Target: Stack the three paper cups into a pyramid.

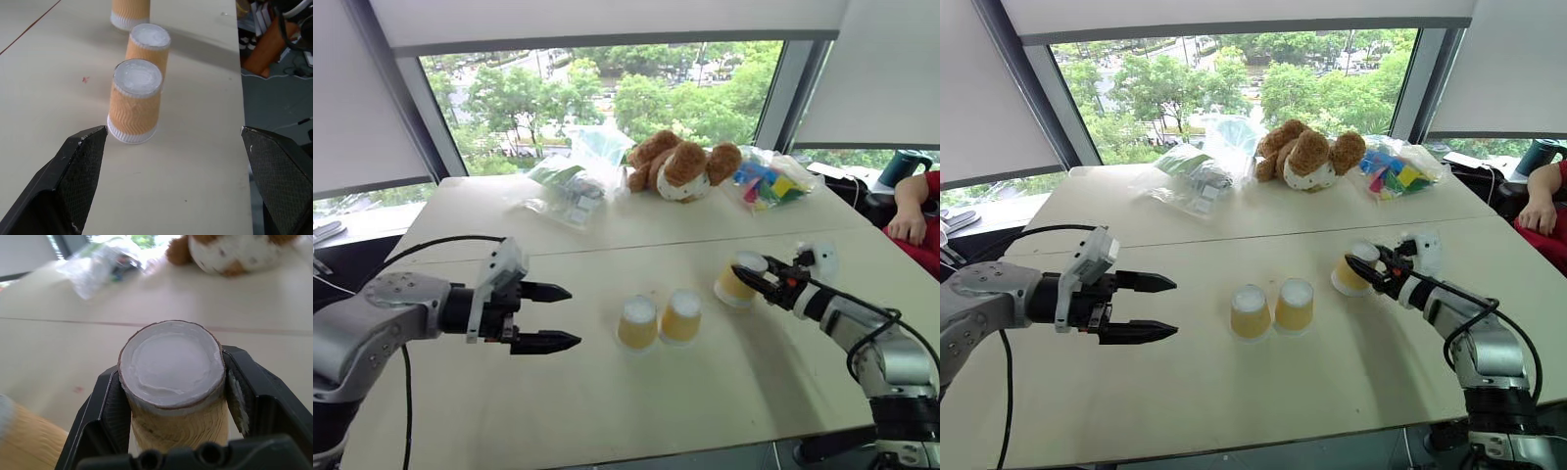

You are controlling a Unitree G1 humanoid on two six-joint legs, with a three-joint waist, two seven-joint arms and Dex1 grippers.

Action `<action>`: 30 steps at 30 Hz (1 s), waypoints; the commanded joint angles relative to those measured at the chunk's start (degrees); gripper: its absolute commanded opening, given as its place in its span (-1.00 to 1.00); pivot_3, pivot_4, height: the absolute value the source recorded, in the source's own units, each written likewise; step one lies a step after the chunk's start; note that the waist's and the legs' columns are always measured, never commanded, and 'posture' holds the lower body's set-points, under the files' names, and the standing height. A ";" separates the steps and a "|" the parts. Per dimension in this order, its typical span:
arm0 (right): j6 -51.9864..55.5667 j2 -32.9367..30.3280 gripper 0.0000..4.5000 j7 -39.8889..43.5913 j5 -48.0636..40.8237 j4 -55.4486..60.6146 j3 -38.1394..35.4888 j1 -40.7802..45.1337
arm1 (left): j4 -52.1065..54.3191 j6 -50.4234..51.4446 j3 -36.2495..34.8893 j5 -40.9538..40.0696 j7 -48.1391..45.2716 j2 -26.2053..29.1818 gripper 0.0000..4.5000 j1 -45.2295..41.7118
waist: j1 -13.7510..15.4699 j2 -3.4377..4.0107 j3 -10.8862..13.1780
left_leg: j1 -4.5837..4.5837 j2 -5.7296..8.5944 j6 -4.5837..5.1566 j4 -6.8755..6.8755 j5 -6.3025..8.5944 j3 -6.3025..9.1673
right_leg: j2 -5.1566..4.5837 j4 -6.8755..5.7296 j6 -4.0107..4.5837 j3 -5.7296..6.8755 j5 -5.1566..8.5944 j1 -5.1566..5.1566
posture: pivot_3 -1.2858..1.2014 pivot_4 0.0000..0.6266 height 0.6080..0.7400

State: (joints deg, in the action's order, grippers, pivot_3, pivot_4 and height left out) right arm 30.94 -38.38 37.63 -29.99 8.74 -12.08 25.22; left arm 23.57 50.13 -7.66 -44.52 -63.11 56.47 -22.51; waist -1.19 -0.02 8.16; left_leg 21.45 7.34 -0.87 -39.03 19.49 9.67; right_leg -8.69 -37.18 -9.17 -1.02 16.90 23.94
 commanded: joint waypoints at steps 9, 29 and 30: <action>12.88 1.80 0.02 -2.89 -10.86 20.54 5.08 4.59 | -1.65 -4.80 2.47 3.54 -1.32 0.03 1.00 0.41 | 0.60 -0.07 -0.03 | 0.02 0.09 0.00 -0.09 0.00 0.04 | -0.06 0.02 0.02 0.00 -0.01 -0.06 | 0.03 -0.52 1.00; 15.30 0.94 0.24 -0.82 -10.52 20.56 8.30 1.43 | -0.72 -5.66 2.76 4.67 1.23 -1.61 1.00 1.41 | 0.25 -0.07 -0.03 | 0.02 0.05 0.00 -0.02 0.00 0.00 | -0.05 -0.01 0.02 0.00 -0.01 0.03 | 0.03 -0.52 1.00; 14.89 0.94 0.47 -0.83 -10.05 20.39 8.47 1.43 | -0.73 -5.68 2.83 4.77 1.32 -1.75 1.00 1.34 | 0.24 -0.07 -0.03 | 0.02 0.05 0.00 -0.02 0.00 0.00 | -0.05 -0.01 0.02 0.00 -0.01 0.03 | 0.03 -0.52 1.00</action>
State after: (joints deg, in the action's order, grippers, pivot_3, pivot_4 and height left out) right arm 47.11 -37.08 36.49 -40.79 27.42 -3.53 26.74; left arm 22.28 45.58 -4.63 -39.97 -61.99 54.70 -20.42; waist -0.95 -0.09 8.13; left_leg 21.46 7.39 -0.87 -39.06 19.49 9.68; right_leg -8.74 -37.18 -9.15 -1.02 16.88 23.96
